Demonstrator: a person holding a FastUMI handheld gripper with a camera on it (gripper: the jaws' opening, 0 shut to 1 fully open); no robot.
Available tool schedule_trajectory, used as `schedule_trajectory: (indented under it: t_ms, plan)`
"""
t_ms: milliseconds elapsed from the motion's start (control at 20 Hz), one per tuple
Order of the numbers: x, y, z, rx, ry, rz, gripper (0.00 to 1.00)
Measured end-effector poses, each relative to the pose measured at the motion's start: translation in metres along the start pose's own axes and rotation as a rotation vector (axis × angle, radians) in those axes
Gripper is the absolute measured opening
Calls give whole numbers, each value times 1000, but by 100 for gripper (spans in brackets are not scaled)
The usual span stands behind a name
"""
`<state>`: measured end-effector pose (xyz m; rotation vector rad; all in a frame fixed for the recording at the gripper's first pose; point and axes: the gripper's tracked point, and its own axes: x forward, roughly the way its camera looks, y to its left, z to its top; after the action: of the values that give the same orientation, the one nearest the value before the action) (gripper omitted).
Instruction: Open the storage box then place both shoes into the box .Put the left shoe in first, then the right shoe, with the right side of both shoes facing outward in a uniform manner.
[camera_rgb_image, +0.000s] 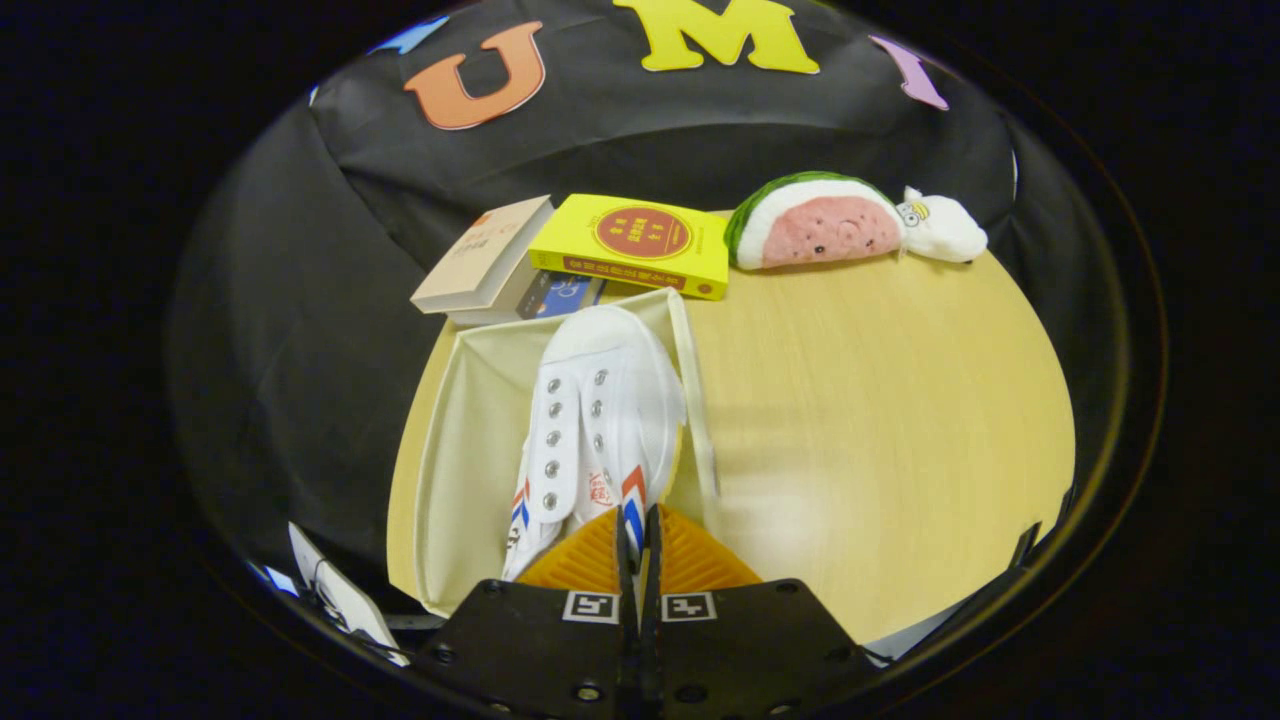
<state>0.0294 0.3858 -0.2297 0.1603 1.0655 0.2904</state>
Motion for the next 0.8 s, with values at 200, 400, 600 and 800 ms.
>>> schedule_trajectory:
  t_ms: [200,400,600,800]
  plan:
    - [0,6,0,0,7,56,18]
    - [-19,3,14,-55,-71,55,64]
    - [-47,-5,29,-96,-168,39,87]
    - [-78,-19,43,-123,-273,9,96]
